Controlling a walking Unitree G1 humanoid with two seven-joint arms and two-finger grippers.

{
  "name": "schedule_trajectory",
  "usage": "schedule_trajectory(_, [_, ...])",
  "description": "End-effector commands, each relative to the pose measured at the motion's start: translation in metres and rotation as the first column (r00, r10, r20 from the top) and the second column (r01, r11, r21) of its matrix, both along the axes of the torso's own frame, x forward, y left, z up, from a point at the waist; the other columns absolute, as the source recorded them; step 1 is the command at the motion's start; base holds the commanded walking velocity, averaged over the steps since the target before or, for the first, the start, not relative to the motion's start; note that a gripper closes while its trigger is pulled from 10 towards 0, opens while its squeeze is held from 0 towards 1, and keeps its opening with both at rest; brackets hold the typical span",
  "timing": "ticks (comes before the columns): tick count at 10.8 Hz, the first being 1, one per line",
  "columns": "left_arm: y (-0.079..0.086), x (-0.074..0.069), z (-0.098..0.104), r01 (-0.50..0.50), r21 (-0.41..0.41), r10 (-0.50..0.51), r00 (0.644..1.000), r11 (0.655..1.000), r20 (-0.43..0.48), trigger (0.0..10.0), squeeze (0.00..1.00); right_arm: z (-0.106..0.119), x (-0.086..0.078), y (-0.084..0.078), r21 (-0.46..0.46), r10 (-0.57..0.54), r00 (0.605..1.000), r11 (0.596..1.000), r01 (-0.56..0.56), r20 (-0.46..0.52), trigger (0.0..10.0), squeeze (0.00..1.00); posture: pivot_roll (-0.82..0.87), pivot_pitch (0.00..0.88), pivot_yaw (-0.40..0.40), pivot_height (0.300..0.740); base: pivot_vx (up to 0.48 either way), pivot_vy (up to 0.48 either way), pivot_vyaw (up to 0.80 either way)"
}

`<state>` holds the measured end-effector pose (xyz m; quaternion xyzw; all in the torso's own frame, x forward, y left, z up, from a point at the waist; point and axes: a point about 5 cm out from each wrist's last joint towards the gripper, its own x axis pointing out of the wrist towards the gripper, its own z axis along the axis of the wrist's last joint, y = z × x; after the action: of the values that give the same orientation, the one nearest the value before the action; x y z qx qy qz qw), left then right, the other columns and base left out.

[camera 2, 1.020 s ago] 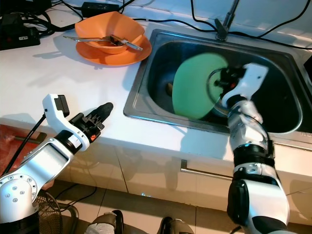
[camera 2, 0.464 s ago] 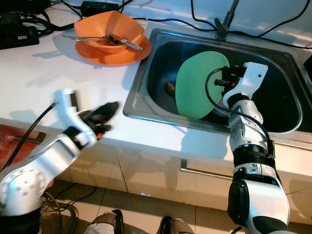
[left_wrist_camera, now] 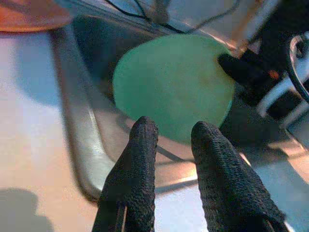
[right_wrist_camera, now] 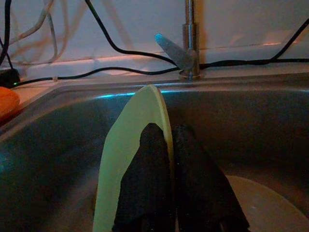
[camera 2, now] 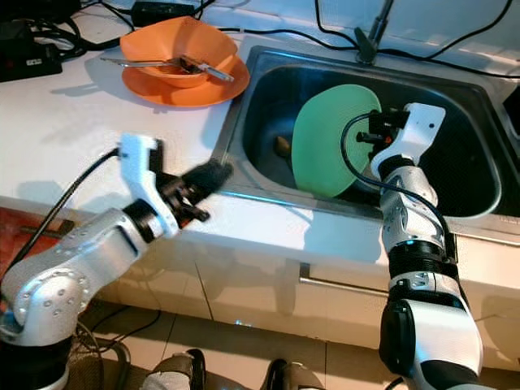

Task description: Kitchen organization

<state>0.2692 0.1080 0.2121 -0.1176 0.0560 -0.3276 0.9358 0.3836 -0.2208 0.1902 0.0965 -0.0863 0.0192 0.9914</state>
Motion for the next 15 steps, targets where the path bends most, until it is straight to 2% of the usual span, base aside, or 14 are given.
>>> schedule_trajectory(1, [-0.008,-0.002,0.006,0.058,0.043,-0.061,0.997,0.997,0.049,10.0,0.0,0.014,0.003,0.002,-0.007,0.007,0.998,1.0,-0.007,0.059,10.0,0.0,0.13,0.155,-0.097,0.74,0.0,0.0,0.0])
schedule_trajectory(3, [-0.01,-0.001,0.005,0.099,0.098,-0.106,0.992,0.99,0.062,10.0,0.0,0.012,0.003,0.007,-0.009,0.027,0.998,1.0,-0.026,0.053,10.0,0.0,0.13,0.148,-0.092,0.74,0.0,0.0,0.0])
schedule_trajectory(5, [-0.011,0.0,0.004,0.115,0.121,-0.123,0.99,0.986,0.066,10.0,0.0,0.011,0.003,0.008,-0.002,0.034,0.998,0.999,-0.034,0.053,10.0,0.0,0.13,0.144,-0.09,0.74,0.0,0.0,0.0])
schedule_trajectory(6, [-0.011,0.001,0.003,0.122,0.129,-0.131,0.989,0.984,0.067,10.0,0.0,0.011,0.003,0.009,0.004,0.041,0.998,0.999,-0.041,0.051,10.0,1.0,0.13,0.143,-0.089,0.74,0.0,0.0,0.0])
schedule_trajectory(10, [-0.012,0.003,0.001,0.119,0.133,-0.129,0.989,0.984,0.07,10.0,0.0,0.009,0.003,0.012,0.004,0.051,0.998,0.999,-0.051,0.043,10.0,1.0,0.13,0.154,-0.091,0.74,0.0,0.0,0.0])
schedule_trajectory(11, [-0.009,0.005,0.001,0.082,0.13,-0.093,0.992,0.988,0.08,10.0,0.0,0.009,0.003,0.011,-0.002,0.048,0.998,0.999,-0.048,0.044,10.0,0.0,0.13,0.159,-0.092,0.74,0.0,0.0,0.0])
schedule_trajectory(13, [0.002,0.017,0.002,-0.082,0.102,0.07,0.991,0.991,0.116,10.0,0.0,0.009,0.002,0.013,0.001,0.046,0.998,0.999,-0.046,0.051,10.0,0.0,0.13,0.164,-0.092,0.74,0.0,0.0,0.0])
schedule_trajectory(14, [0.011,0.027,0.005,-0.231,0.151,0.199,0.959,0.961,0.201,10.0,0.0,0.013,0.0,0.015,-0.018,0.046,0.996,0.999,-0.044,0.077,10.0,0.0,0.12,0.165,-0.092,0.74,0.0,0.0,0.0])
schedule_trajectory(15, [0.017,0.032,0.011,-0.351,0.157,0.296,0.909,0.923,0.292,10.0,0.0,0.018,-0.002,0.017,-0.039,0.049,0.992,0.998,-0.045,0.113,10.0,0.0,0.12,0.166,-0.092,0.74,0.0,0.0,0.0])
